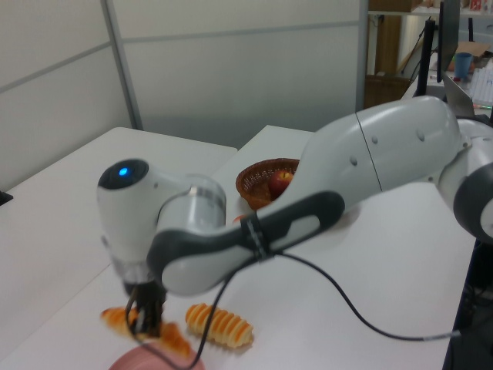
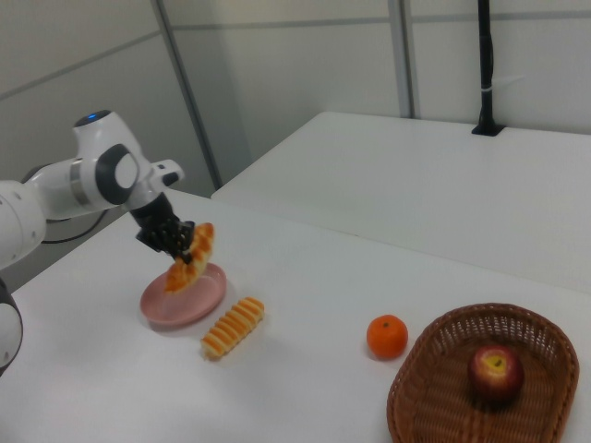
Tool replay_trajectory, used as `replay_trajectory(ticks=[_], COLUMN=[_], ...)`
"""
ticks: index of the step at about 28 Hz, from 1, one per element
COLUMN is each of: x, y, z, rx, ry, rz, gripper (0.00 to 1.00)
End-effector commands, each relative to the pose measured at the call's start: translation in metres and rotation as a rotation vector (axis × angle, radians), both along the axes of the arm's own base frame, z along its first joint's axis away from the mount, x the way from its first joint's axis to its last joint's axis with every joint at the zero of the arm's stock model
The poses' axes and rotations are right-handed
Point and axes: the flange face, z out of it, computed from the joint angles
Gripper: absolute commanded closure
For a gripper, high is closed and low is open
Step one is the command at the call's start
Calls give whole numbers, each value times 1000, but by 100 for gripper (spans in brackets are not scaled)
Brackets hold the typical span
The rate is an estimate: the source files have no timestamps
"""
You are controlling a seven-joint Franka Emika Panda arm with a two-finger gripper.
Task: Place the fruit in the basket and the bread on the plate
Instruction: 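Carry the braided roll onto the pink plate and release it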
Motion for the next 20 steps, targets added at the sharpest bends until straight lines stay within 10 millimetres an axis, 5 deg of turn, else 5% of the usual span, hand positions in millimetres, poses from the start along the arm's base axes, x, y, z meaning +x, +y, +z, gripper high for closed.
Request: replay_trajectory(ticks=[1, 5, 7, 8, 9, 12, 17, 20], x=[-12, -33, -36, -38, -40, -44, -46, -45], y=[33, 53, 53, 53, 54, 53, 45, 33], z=[-18, -35, -44, -47, -50, -54, -48, -28], rx=[3, -26, -34, -36, -38, -55, -105, -107], ry=[-59, -42, -29, -25, -19, -1, 23, 27], rz=[30, 56, 38, 31, 16, -10, -26, -54], gripper=[100, 100, 91, 78, 44, 4, 0, 0])
